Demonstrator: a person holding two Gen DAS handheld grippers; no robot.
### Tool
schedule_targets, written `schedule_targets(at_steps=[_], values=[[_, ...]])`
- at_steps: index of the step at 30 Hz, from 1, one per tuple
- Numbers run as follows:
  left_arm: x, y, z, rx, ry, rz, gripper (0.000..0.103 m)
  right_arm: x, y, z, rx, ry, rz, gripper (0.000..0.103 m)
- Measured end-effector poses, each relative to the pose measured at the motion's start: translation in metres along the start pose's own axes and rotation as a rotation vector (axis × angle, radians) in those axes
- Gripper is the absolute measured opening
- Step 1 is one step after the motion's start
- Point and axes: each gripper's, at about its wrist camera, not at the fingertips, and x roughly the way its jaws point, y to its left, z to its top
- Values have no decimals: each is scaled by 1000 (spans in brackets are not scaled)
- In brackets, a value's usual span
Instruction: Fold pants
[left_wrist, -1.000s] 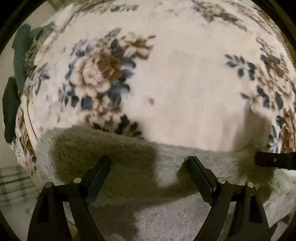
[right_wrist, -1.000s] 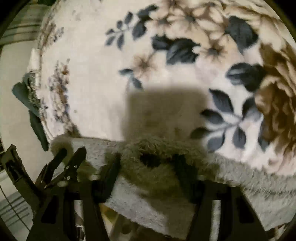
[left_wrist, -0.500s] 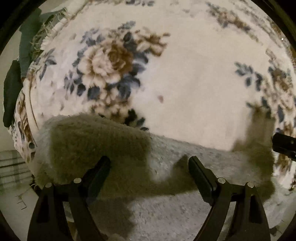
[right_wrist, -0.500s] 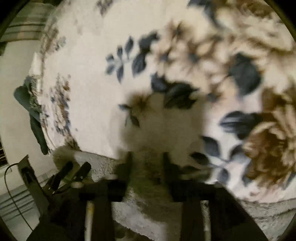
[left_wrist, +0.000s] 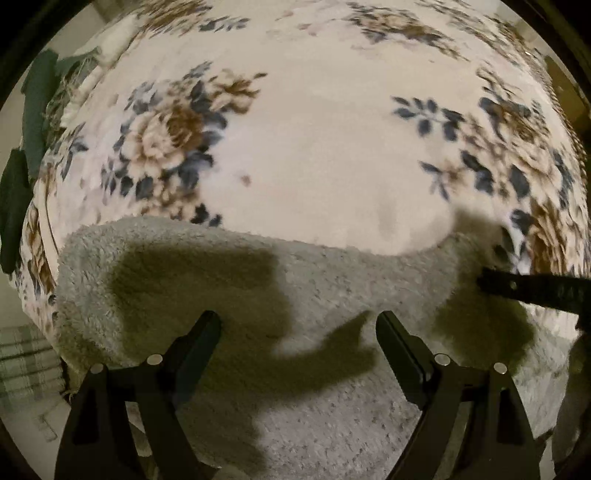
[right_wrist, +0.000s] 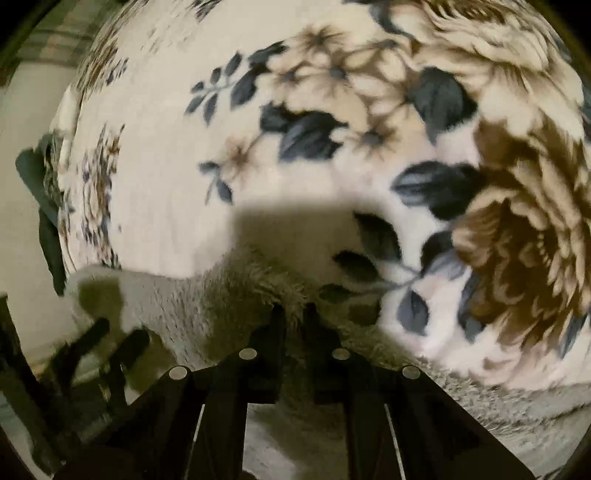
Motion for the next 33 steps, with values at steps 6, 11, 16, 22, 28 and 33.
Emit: schedule_targets(at_steps=[6,11,16,22,28,33], values=[[-43,-28,-21,76,-40,-27,86,-61,-38,-42,151,-147,83,69],[-56,-86,-32,125,-26,-117,86,-152,-149,-129,480,-346,28,69],[-33,-176,-47,187,27,-196,86,-200,-284,-214,750,-413,-50,69],[2,-279,-79,265,89,-204,86,-207,-400,-263,886,-397,-73,69],[38,-333,-96,329,95,-70,86,-225,-465,-255,802,-425,-150,70],[51,-345,-84,295,88,-19,90,-207,-489,-214,646,-342,-200,72]])
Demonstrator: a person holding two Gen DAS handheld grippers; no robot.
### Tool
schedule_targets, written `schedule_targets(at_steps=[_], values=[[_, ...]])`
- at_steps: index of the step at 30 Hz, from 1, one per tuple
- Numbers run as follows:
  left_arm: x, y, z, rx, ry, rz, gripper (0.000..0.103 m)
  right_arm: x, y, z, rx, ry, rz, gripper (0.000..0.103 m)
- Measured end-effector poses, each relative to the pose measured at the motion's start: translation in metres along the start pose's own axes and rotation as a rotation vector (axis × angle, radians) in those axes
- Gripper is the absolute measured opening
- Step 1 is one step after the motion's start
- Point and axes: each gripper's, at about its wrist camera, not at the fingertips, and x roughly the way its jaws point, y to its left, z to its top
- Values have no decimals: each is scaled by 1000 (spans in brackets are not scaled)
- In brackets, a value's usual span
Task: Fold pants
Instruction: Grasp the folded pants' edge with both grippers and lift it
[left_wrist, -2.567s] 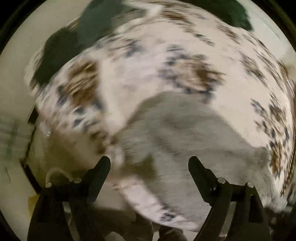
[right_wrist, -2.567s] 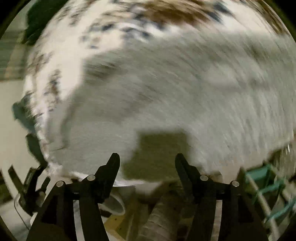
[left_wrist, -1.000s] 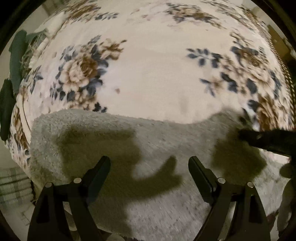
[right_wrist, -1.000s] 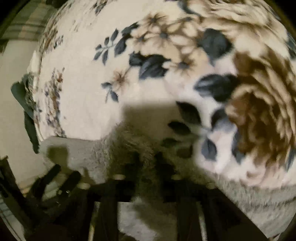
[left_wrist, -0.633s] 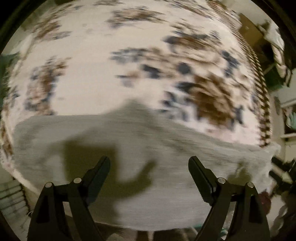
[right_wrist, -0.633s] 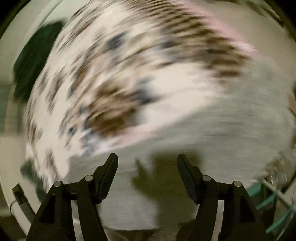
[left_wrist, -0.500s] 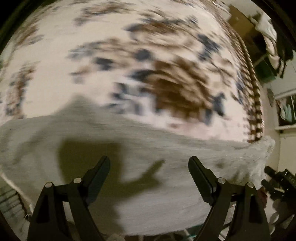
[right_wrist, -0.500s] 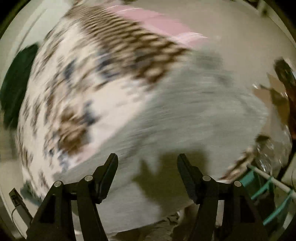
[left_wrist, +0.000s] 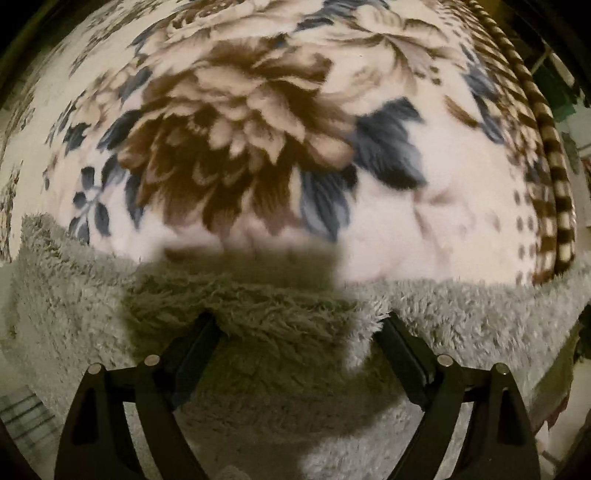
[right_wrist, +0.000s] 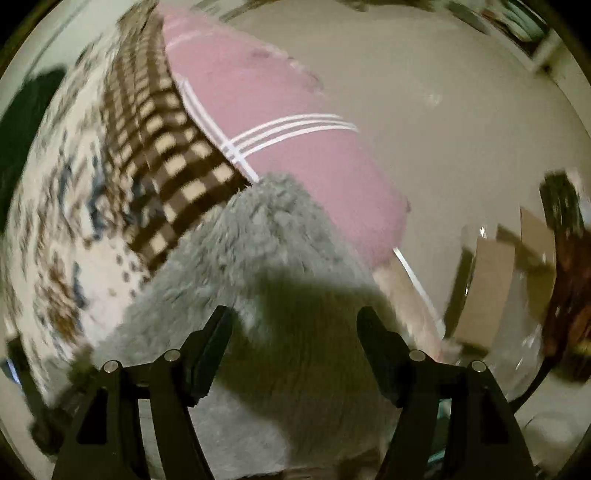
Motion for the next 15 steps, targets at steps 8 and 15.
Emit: schedule_targets(at_steps=[8,15], values=[[-7,-13,9,6,-13,23,90,2,-6,18,35,-68,-54,7],[-58,-28,6,4,-90,-46,90,-7,-31,12,109,-7,114,64]])
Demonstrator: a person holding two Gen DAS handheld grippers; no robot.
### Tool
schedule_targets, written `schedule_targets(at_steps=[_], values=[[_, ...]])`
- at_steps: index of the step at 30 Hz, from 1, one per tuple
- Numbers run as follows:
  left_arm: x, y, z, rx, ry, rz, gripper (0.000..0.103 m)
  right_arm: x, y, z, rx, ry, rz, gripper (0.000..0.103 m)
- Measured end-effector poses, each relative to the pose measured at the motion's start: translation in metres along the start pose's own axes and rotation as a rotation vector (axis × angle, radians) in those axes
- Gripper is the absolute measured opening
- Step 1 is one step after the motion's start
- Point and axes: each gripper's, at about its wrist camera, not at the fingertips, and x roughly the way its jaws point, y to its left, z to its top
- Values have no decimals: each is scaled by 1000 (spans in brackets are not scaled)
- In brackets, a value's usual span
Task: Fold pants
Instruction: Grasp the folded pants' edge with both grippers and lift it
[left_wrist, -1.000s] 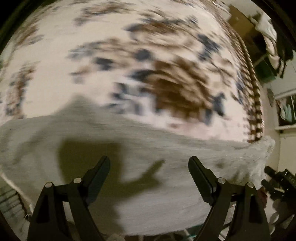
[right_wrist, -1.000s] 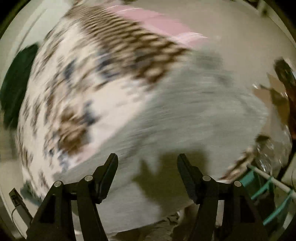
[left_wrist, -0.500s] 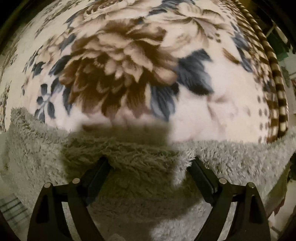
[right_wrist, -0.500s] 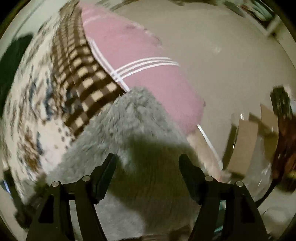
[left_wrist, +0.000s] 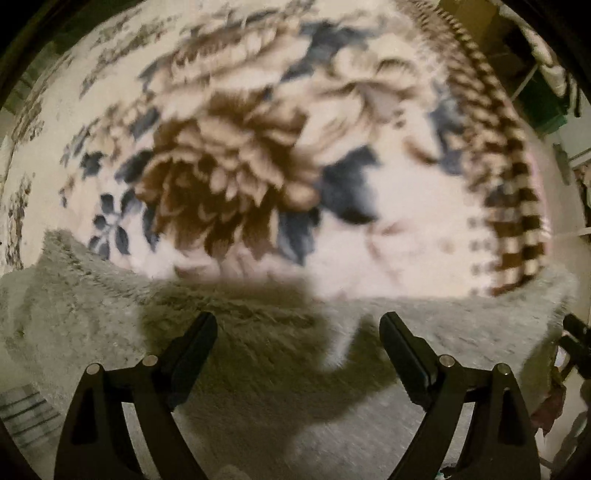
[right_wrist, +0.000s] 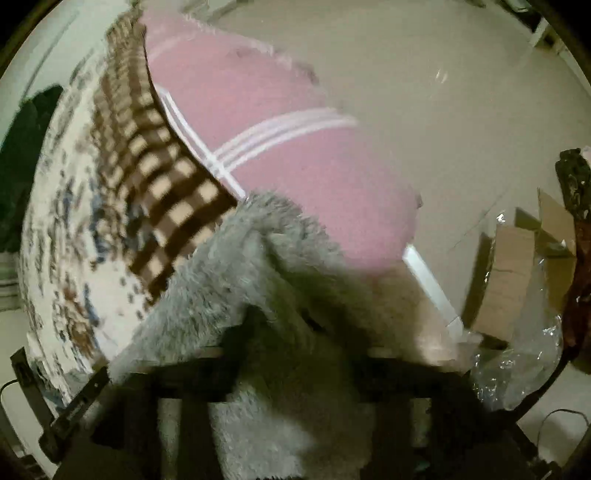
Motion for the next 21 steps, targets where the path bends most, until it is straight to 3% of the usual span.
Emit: schedule_targets(at_steps=[5,12,14,15,18,21], values=[[-6,-22,-30,67,37,-53,90,-37,-39,-52,113,-23,77,64],[58,-37,-66,101,206,-116,92,22,-76,-131,332,121,291,64],[74,-33,-64,92,236,-119,96,44,-75,-139,358,139,321,64],[78,-31,-62,85,237,-145,103,53,-75,-143,367,142,345,63],[85,-31,-56,80,256,-166,103,69,-74,-145,383,99,387,63],[90,-40,-54,97,281,-129,103,70,-76,-150,422,38,464,60]])
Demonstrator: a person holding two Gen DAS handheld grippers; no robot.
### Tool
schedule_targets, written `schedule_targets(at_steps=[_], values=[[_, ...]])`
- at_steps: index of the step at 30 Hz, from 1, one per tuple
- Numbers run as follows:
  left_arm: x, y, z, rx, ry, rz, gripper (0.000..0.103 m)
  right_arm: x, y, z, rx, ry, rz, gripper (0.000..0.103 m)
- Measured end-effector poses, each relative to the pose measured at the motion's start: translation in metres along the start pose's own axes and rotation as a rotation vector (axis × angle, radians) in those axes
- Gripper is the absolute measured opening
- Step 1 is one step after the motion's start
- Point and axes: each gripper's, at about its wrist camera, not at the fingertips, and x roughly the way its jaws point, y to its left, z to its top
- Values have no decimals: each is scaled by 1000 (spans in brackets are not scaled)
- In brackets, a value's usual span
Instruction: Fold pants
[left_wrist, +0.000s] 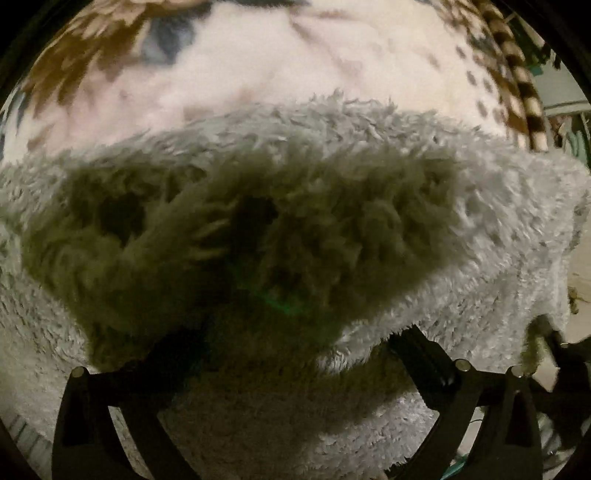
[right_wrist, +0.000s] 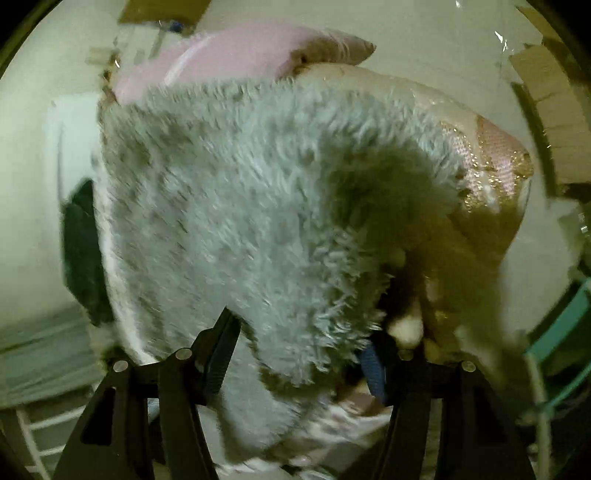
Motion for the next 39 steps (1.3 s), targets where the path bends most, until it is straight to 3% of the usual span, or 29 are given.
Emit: schedule_targets(at_steps=[4,8,11,13,15,17,19,20,21,22,26,31,39], values=[[0,-11,8,-21,30,45,103,-10,7,-8,-45,-75,111,56],[2,-17,23,-43,75,61,103,12,3,3,-15,-60,108,56],[4,-8,38,-48,108,62,103,15,16,9,-44,-91,185,44],[7,-5,43,-52,123,63,103,12,30,9,-96,-102,242,44],[7,-6,48,-53,133,71,103,25,36,11,-125,-64,189,44],[6,-8,53,-53,141,73,103,42,26,16,-75,-26,140,44],[-1,-3,57,-51,123,67,103,54,19,15,-44,-30,143,43],[-7,-4,56,-46,99,58,103,53,19,14,-43,-44,141,38],[-13,-1,55,-41,78,50,103,53,22,13,-52,-60,131,25],[-19,-1,54,-33,50,43,103,50,27,10,-77,-85,103,21],[-45,1,43,-5,-37,71,103,45,60,-5,-156,-145,21,17],[-72,10,37,6,-99,82,103,23,108,-34,-252,-209,-12,17],[-118,80,7,-25,-162,38,103,-14,187,-79,-426,-263,-56,16]])
